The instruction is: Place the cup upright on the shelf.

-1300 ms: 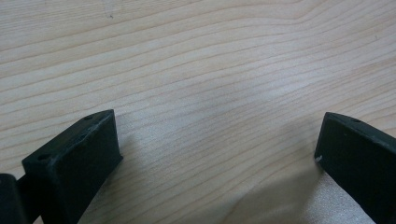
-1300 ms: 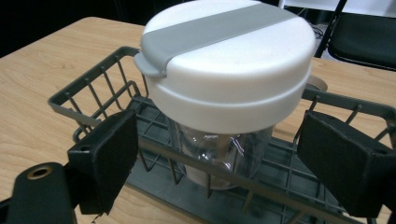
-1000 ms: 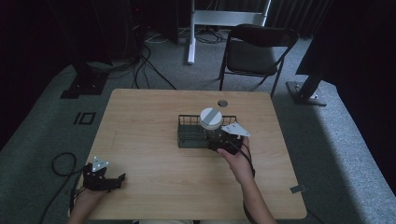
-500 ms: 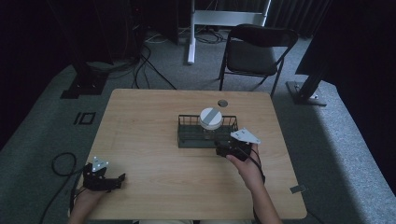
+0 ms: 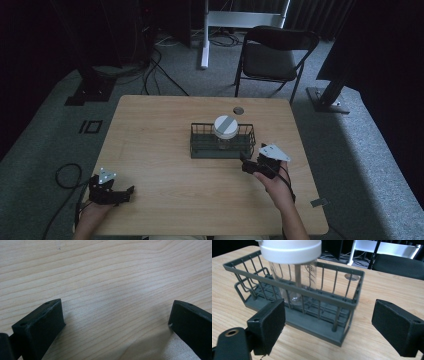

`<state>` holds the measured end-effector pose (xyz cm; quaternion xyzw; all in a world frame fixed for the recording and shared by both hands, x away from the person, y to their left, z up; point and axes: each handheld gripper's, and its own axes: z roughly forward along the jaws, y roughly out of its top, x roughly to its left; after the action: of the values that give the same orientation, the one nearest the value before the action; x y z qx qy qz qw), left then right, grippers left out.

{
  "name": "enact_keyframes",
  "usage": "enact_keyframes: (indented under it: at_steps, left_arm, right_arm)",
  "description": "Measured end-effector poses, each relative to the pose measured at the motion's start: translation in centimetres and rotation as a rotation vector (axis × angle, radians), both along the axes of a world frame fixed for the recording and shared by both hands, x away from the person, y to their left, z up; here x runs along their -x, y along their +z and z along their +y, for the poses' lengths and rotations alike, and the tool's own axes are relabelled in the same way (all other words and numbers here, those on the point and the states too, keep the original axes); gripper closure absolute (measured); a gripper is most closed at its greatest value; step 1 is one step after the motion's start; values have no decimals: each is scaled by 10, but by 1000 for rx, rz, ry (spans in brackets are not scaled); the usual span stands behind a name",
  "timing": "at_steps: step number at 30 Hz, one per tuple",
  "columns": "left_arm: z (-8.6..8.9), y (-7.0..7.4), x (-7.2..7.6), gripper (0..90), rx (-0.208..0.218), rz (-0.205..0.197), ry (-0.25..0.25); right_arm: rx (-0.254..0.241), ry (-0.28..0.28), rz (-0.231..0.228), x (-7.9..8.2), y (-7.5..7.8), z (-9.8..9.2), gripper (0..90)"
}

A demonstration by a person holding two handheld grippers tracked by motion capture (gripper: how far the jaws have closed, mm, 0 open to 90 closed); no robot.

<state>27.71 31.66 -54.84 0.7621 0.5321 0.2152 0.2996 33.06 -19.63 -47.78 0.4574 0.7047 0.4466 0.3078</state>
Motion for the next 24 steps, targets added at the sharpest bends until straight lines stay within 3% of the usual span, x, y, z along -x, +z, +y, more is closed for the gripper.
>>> enact_keyframes:
  at_steps: [6, 10, 16, 24]
  left_arm:
    - [0, 0, 0, 2, 0, 0, 0]
    - [0, 0, 0, 2, 0, 0, 0]
    - [0, 0, 0, 1, 0, 0, 0]
    - [0, 0, 0, 2, 0, 0, 0]
  right_arm:
    - [9, -9, 11, 3, -8, -10, 115]
    - [35, -20, 40, 5, -20, -21, 118]
    - [37, -26, 78, 8, -34, -29, 117]
    - [52, -45, 112, 8, -44, -38, 117]
